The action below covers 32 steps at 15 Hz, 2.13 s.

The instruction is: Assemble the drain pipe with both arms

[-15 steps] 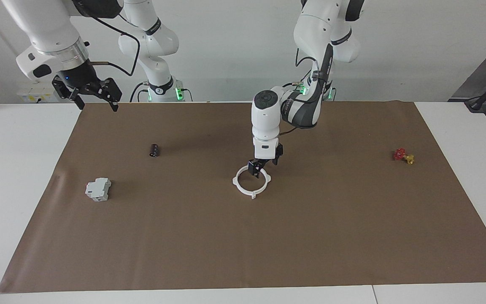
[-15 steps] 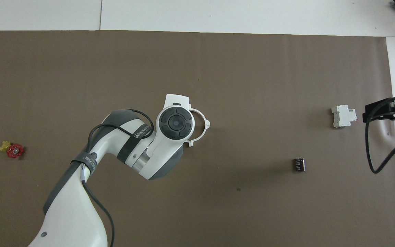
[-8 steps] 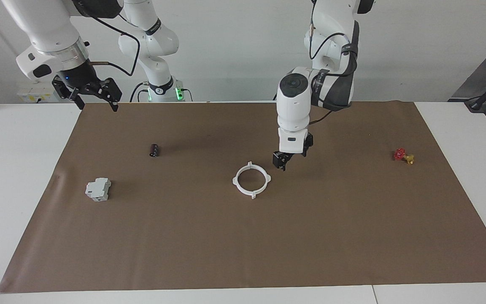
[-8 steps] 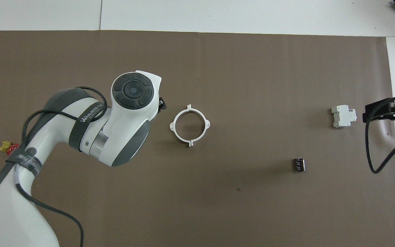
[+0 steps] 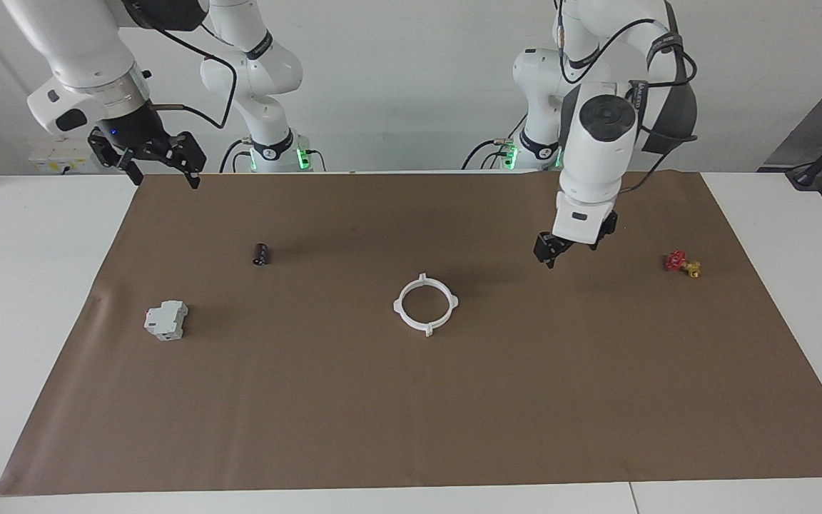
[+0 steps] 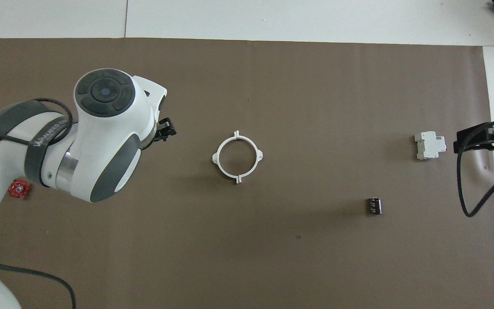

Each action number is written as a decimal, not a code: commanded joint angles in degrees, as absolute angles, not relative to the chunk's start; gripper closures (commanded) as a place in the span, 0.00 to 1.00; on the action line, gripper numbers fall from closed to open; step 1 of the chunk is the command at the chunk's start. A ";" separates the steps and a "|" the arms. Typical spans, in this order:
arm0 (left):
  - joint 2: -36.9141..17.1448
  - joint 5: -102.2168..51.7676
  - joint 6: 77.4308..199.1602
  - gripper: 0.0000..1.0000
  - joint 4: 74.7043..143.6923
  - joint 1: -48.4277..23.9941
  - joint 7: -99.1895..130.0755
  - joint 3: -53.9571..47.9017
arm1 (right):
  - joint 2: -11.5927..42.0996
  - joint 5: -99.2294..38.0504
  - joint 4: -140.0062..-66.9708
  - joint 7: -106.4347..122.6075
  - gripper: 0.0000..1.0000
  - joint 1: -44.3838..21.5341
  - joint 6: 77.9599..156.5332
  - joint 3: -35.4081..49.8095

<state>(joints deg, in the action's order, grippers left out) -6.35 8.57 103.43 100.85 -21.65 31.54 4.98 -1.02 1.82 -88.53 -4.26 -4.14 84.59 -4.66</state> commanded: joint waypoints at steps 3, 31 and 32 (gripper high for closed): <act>-0.27 7.38 98.88 0.00 101.34 -12.41 15.23 4.40 | -1.49 1.58 -89.38 -2.81 0.00 -3.52 85.61 -4.39; 6.07 1.23 86.31 0.00 96.33 -7.21 -4.92 4.13 | -1.49 1.58 -89.38 -2.81 0.00 -3.52 85.61 -4.39; 5.98 1.32 86.48 0.00 95.89 -7.82 -4.83 4.04 | -1.49 1.50 -89.38 -2.81 0.00 -3.52 85.61 -4.39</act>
<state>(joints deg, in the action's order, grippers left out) 5.89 2.38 85.38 95.62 -7.89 -3.76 4.60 -1.02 1.82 -88.53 -4.26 -4.14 84.59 -4.66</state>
